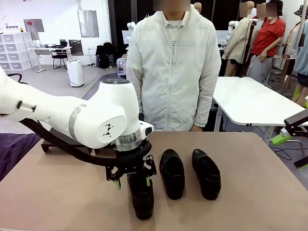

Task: Organize the shoes by placing them on the stand.
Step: Place the Shoe from the middle of the table onto the Shoes Stand.

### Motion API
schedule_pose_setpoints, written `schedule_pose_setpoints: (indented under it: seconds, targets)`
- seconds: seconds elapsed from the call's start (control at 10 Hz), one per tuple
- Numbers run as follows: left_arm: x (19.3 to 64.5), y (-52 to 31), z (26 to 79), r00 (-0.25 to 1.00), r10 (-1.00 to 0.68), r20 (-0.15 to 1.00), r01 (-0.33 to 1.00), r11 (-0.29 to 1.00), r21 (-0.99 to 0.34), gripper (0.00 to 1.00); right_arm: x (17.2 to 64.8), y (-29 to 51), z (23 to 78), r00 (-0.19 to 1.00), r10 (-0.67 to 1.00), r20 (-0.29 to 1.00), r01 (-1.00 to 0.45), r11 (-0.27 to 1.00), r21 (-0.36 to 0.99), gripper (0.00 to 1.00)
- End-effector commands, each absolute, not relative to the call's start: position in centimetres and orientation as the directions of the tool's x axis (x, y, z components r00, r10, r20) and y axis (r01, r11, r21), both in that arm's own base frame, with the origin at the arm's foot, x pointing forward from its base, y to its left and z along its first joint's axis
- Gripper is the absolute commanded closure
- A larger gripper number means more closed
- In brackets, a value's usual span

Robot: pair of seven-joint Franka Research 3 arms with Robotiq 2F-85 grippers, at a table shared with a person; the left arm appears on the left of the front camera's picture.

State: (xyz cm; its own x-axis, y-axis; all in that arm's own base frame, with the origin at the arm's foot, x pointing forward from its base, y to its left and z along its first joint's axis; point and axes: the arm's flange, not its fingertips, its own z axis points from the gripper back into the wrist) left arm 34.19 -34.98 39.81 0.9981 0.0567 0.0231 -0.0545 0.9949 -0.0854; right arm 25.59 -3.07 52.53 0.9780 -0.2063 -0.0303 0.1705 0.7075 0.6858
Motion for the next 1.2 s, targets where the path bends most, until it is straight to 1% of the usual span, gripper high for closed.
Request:
schedule_pose_setpoints:
  seconds: [0.0,0.1,0.2,0.3,0.4,0.5,0.7,0.9,1.0,1.1]
  targets:
    - [34.6,-35.7,39.4,0.998,0.057,-0.015,-0.057,0.998,-0.025,0.00,25.7,-3.0,52.8,0.976,-0.213,-0.041,0.180,0.694,0.697,0.00]
    - [35.0,-35.5,38.6,0.997,0.075,-0.036,-0.075,0.997,-0.005,0.00,25.7,-3.0,52.8,0.976,-0.213,-0.041,0.180,0.694,0.697,0.00]
    - [35.6,-35.3,37.9,0.995,0.092,-0.034,-0.093,0.996,-0.011,0.00,25.7,-3.0,52.8,0.976,-0.213,-0.041,0.180,0.694,0.697,0.00]
    - [36.3,-35.2,37.0,0.995,0.099,-0.014,-0.100,0.994,-0.035,0.00,25.7,-3.0,52.8,0.976,-0.213,-0.041,0.180,0.694,0.697,0.00]
    - [36.9,-35.2,36.3,0.992,0.127,0.020,-0.126,0.992,-0.025,0.00,25.7,-3.0,52.8,0.976,-0.213,-0.041,0.180,0.694,0.697,0.00]
    - [37.3,-35.2,35.8,0.992,0.126,-0.003,-0.127,0.992,-0.029,0.00,25.7,-3.0,52.8,0.976,-0.213,-0.041,0.180,0.694,0.697,0.00]
    - [37.7,-35.1,35.4,0.989,0.146,0.006,-0.146,0.989,-0.025,0.00,25.7,-3.0,52.8,0.976,-0.213,-0.041,0.180,0.694,0.697,0.00]
    - [38.1,-34.6,35.7,0.986,0.166,0.025,-0.165,0.985,-0.051,0.00,25.7,-3.0,52.8,0.976,-0.213,-0.041,0.180,0.694,0.697,0.00]
    - [38.2,-34.5,35.7,0.985,0.170,0.019,-0.169,0.984,-0.049,0.59,25.7,-3.0,52.8,0.976,-0.213,-0.041,0.180,0.694,0.697,0.00]
    - [38.4,-34.2,35.6,0.984,0.177,0.017,-0.176,0.983,-0.045,1.00,25.7,-3.0,52.8,0.976,-0.213,-0.041,0.180,0.694,0.697,0.00]
